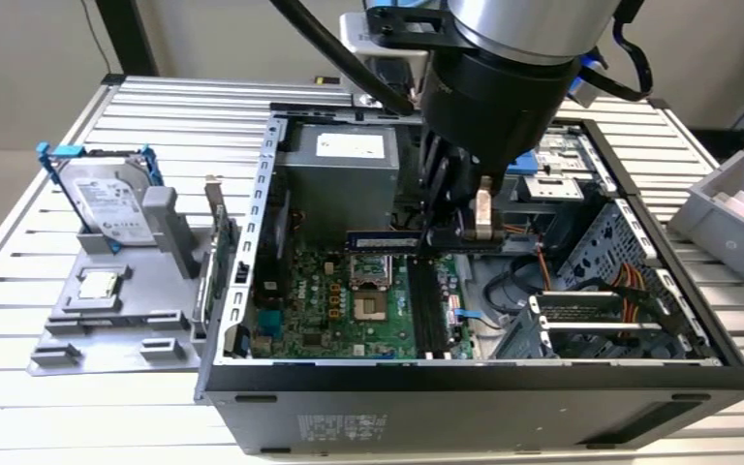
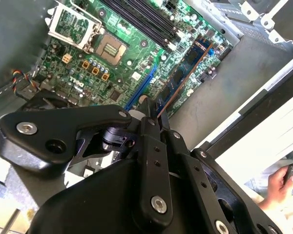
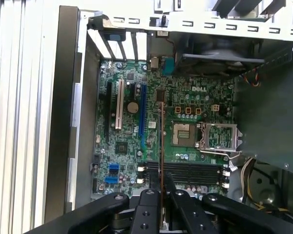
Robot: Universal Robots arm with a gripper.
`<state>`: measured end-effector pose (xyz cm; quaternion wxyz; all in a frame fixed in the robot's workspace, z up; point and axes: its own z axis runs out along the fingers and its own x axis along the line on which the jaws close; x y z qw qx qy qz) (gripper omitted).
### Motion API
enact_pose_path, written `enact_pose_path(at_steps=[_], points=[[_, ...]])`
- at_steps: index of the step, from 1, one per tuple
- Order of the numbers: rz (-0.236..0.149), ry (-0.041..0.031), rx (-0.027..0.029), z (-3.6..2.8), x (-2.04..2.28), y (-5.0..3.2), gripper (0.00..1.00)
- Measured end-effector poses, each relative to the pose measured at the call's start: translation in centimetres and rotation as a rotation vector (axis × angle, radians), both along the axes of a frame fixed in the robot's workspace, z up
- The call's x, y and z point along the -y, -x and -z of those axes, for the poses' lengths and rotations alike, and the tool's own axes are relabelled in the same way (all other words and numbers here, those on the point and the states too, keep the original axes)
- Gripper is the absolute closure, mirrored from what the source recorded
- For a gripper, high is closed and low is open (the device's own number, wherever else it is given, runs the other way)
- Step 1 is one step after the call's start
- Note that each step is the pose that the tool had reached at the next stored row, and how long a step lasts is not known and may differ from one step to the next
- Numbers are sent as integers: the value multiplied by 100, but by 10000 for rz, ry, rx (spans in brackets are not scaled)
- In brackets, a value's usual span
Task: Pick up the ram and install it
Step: 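Pick up the ram and move it above insertion slot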
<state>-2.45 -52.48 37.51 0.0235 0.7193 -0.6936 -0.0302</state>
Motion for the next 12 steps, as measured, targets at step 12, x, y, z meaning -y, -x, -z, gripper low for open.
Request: enact_pose_path(at_steps=[12], points=[[2,0,-1,0,0,-146,100]])
